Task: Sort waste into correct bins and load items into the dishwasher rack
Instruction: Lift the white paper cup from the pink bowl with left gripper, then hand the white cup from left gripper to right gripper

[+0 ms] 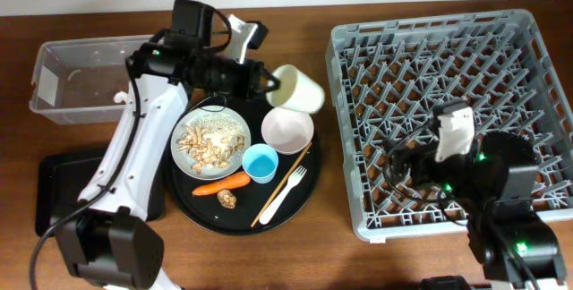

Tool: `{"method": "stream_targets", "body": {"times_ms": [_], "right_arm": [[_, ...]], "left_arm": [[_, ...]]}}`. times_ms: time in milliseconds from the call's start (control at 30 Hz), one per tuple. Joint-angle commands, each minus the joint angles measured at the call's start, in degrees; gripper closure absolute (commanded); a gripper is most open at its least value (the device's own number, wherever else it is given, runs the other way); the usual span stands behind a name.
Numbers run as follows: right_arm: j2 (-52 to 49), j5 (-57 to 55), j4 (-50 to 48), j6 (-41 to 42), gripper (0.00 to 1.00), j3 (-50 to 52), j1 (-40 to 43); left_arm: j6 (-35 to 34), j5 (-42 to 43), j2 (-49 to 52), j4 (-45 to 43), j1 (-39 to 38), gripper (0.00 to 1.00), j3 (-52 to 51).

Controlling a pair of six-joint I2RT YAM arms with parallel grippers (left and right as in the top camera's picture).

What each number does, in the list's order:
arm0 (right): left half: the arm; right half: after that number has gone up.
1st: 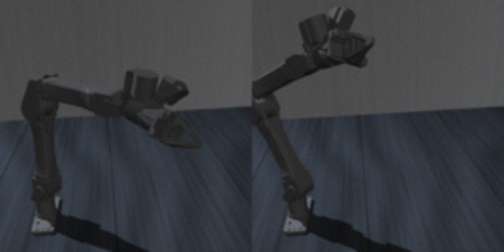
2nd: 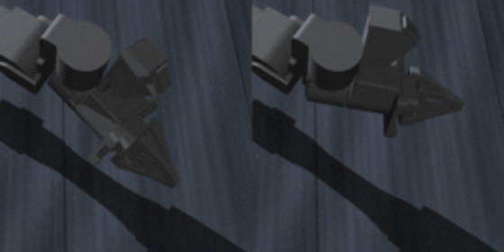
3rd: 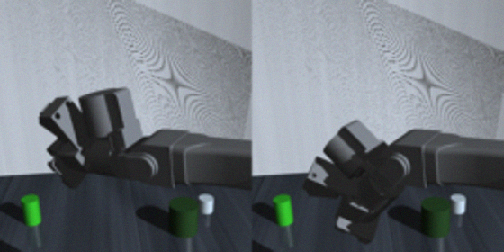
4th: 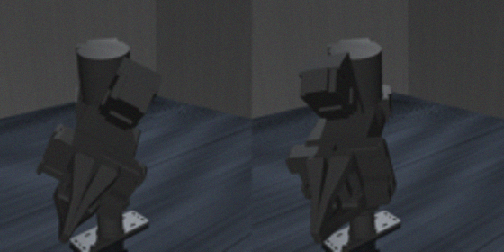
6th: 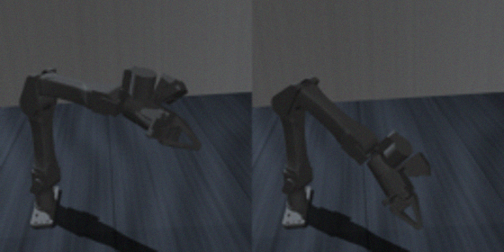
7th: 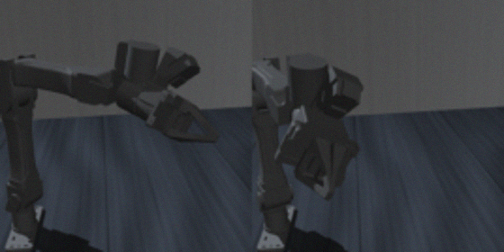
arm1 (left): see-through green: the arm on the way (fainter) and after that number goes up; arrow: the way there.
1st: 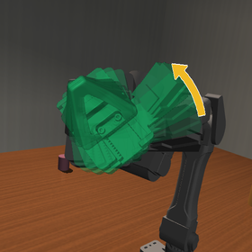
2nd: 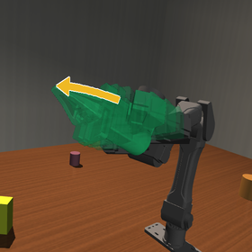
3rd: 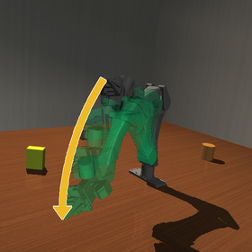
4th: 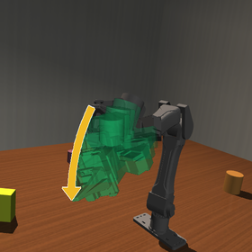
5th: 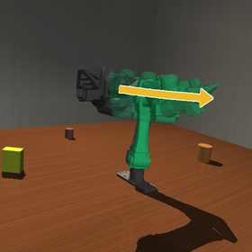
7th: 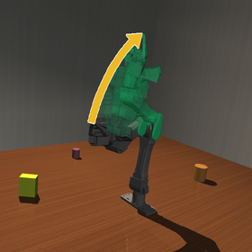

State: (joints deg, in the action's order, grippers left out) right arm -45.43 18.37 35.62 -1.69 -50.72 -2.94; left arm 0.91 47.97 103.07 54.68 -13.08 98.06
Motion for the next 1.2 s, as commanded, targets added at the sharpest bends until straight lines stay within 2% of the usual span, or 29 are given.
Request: {"method": "stream_targets", "body": {"times_ms": [0, 167, 300, 667, 833, 933, 1167], "right_arm": [[-4.9, 20.0, -4.7, -2.2, 0.01, -0.9, -0.4], [-13.6, 45.2, -15.3, -3.0, 0.01, -0.9, -0.4], [-18.1, 60.5, -22.9, -3.0, 0.01, -0.9, -0.4], [-21.9, 52.8, -25.7, -3.0, 0.01, -0.9, -0.4], [-21.9, 52.7, -29.6, -2.3, 0.0, -0.9, -0.4], [-21.9, 52.7, -33.1, -2.1, 0.08, -0.9, -0.4], [-21.9, 52.7, -35.0, -0.2, 0.08, -0.9, -0.4]], "left_arm": [[3.5, 24.7, 0.5, 0.1, -0.3, 1.0, 0.4], [3.5, 26.3, 0.7, 1.0, -0.5, 1.0, 0.4], [3.5, 26.3, 0.7, 1.5, -0.5, 1.0, 0.4], [2.8, 28.0, 0.7, 5.1, -2.6, 1.0, 0.4], [2.8, 28.1, 0.7, 6.5, -2.7, 1.0, 0.4], [2.8, 27.7, 0.7, 7.0, -3.0, 1.0, 0.4], [2.8, 27.7, 0.7, 7.0, -4.3, 1.0, 0.4]]}}
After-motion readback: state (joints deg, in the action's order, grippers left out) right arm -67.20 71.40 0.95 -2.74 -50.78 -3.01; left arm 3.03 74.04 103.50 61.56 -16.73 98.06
